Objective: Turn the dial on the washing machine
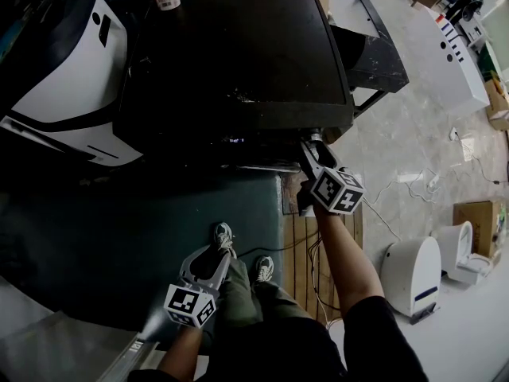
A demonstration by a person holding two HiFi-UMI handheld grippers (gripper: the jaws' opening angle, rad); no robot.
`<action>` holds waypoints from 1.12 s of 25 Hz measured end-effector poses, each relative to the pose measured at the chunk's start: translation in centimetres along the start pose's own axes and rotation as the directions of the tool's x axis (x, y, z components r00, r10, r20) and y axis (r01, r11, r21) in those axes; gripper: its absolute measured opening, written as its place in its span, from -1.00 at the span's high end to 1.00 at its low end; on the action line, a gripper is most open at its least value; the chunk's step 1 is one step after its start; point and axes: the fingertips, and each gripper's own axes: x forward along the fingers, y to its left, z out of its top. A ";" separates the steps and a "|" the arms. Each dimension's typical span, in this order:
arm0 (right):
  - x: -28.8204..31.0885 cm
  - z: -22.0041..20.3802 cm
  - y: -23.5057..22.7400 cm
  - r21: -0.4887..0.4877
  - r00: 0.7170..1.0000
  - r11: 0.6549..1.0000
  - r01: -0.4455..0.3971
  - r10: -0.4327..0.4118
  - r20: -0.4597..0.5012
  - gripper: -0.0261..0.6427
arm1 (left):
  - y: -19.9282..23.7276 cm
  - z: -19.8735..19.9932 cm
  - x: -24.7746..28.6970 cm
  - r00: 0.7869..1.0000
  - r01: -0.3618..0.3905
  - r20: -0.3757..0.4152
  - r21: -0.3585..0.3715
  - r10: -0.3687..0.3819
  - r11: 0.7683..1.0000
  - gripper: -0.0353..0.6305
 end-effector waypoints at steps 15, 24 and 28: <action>-0.4 -0.6 0.6 -0.062 0.999 0.998 0.001 -0.004 -0.044 -0.02 | -0.6 0.4 0.3 1.000 0.001 0.001 0.010 -0.001 1.000 0.49; -4.5 1.2 2.8 -0.130 1.000 0.991 -0.015 0.018 0.018 0.14 | -1.5 2.1 0.5 1.000 0.005 0.027 0.047 -0.007 0.999 0.49; -7.1 2.0 4.2 -0.170 0.998 0.985 -0.040 0.048 0.042 0.36 | -2.1 3.5 0.5 0.998 -0.008 0.065 0.068 0.004 0.998 0.51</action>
